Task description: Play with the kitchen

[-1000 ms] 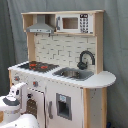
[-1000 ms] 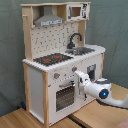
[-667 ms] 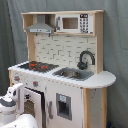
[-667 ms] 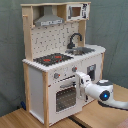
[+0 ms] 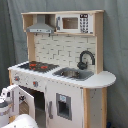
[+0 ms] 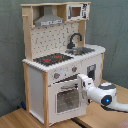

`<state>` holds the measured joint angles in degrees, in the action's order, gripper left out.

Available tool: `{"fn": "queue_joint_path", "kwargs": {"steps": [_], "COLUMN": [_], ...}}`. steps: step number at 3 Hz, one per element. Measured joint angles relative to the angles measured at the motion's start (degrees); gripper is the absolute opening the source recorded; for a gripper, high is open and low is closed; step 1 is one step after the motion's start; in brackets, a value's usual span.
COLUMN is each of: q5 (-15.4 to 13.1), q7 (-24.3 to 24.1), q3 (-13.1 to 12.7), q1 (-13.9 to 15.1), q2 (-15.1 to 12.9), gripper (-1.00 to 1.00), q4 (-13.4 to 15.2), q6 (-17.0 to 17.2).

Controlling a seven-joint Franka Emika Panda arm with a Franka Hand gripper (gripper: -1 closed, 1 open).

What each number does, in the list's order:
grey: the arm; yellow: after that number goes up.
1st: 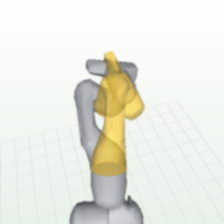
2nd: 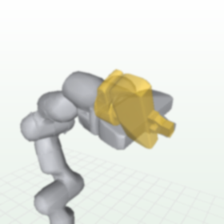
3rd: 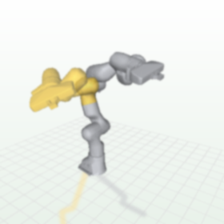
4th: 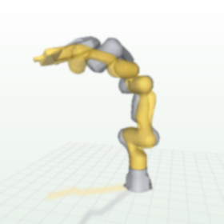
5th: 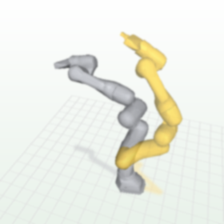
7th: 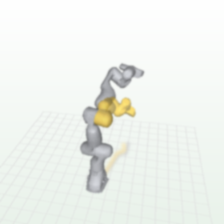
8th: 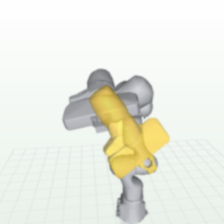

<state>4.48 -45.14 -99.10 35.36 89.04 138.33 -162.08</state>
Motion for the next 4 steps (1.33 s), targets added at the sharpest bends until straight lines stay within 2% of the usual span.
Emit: {"fn": "queue_joint_path", "kwargs": {"steps": [1, 4], "q5": [-3.8, -14.3], "q7": [-3.6, -13.5], "q3": [0.1, -0.5], "q1": [-1.2, -2.1], "q2": [-0.2, -1.3], "gripper": [-1.00, -1.00], "q4": [-1.1, -5.3], "q6": [3.7, 14.0]}}
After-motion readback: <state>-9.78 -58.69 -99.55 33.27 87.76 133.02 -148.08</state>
